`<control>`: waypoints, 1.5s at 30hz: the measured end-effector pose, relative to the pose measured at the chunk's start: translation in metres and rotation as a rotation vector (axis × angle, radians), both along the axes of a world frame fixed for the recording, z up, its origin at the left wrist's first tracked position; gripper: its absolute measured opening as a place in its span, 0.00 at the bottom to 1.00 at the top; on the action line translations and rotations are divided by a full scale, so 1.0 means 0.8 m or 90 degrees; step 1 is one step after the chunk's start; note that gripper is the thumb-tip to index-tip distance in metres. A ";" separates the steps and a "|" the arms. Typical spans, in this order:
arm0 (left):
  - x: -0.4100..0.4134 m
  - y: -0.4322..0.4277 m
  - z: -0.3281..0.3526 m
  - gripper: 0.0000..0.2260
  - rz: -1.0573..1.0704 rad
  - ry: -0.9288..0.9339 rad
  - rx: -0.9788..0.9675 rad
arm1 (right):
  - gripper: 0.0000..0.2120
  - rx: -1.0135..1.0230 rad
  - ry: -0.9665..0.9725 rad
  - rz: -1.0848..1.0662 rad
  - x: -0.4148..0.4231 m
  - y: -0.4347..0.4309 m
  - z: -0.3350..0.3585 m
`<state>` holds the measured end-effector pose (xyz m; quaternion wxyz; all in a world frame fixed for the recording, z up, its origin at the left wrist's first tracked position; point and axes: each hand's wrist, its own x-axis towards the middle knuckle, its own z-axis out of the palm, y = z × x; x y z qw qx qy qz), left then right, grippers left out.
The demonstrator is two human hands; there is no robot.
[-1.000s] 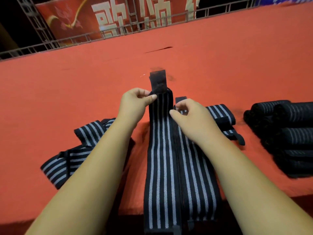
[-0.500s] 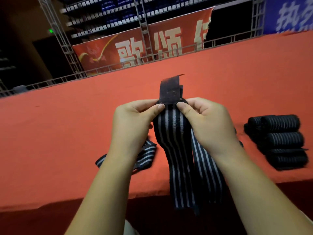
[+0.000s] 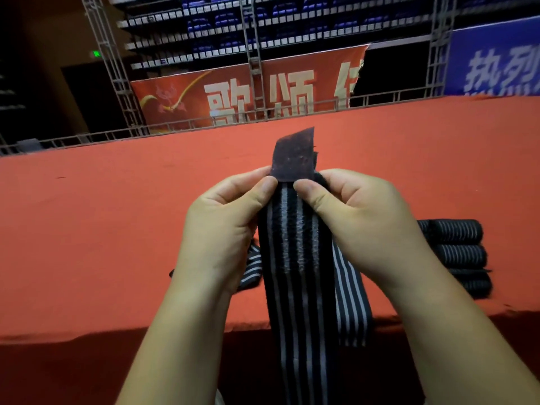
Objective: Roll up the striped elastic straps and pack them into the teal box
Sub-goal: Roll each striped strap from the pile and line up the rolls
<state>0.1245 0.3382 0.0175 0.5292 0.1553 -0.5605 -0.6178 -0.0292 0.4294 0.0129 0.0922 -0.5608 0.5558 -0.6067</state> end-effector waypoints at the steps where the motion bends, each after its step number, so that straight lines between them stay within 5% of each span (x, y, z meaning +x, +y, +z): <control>1: 0.000 -0.002 -0.004 0.16 -0.001 -0.005 -0.001 | 0.11 0.000 -0.011 0.011 -0.001 0.000 -0.004; 9: -0.002 -0.034 -0.062 0.19 -0.011 -0.166 0.003 | 0.09 0.066 -0.017 0.057 -0.022 -0.024 -0.064; 14: -0.010 -0.053 -0.089 0.10 0.034 -0.317 -0.124 | 0.09 0.091 -0.010 0.014 -0.033 -0.043 -0.093; 27: -0.040 -0.081 -0.148 0.10 0.100 -0.334 -0.181 | 0.15 0.125 0.081 -0.045 -0.066 -0.083 -0.147; 34: -0.041 -0.089 -0.151 0.11 0.036 -0.272 -0.150 | 0.11 0.139 0.051 0.000 -0.070 -0.090 -0.154; 45: -0.067 -0.088 -0.172 0.07 0.195 -0.310 -0.231 | 0.12 0.057 -0.035 0.003 -0.066 -0.090 -0.158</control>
